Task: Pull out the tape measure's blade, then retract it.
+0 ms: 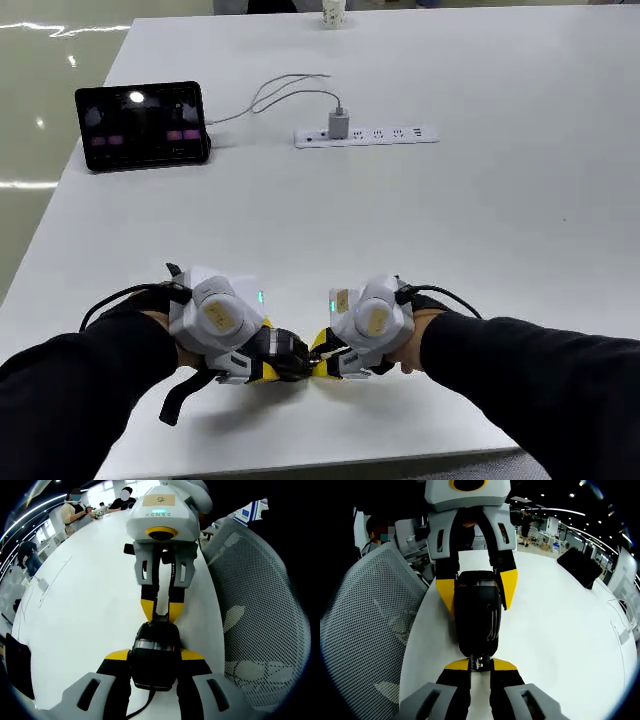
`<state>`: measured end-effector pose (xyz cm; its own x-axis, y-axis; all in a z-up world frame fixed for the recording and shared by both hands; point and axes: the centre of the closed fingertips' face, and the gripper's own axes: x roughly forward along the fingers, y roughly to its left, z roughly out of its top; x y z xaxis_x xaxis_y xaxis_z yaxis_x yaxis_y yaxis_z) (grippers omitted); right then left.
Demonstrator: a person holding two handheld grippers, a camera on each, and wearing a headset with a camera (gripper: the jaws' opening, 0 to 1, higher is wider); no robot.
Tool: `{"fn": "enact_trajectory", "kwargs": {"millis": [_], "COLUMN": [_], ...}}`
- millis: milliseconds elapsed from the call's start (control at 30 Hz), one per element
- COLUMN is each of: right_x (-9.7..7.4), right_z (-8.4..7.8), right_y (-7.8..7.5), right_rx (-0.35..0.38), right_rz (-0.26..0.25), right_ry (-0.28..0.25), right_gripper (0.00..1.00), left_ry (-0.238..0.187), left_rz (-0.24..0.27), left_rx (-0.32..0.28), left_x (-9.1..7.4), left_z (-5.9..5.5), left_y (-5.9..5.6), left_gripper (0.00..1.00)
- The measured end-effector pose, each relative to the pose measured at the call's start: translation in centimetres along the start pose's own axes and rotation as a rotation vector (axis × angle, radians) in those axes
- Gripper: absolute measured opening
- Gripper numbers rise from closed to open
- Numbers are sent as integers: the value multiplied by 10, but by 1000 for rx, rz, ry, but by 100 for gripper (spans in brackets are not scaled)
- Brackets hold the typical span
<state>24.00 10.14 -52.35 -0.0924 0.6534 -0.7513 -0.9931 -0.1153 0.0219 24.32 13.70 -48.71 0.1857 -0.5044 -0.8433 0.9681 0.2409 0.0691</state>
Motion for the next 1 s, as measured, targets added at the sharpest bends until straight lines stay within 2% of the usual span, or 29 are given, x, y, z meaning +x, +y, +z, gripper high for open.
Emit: {"fn": "enact_trajectory", "kwargs": {"millis": [233,1000], "right_x": [-3,-14], "right_z": [-4,-15], "right_y": [1,0], "right_rx": [22,8], "right_rz": [18,21], "right_ry": [5,29], "right_gripper": [10,11], "left_ry": [-20,-25], "left_rz": [5,8], "left_rx": [-17,-25], "left_x": [-1,-1], "left_z": [-1,0], "left_y": [0,1], "left_gripper": [29,29]}}
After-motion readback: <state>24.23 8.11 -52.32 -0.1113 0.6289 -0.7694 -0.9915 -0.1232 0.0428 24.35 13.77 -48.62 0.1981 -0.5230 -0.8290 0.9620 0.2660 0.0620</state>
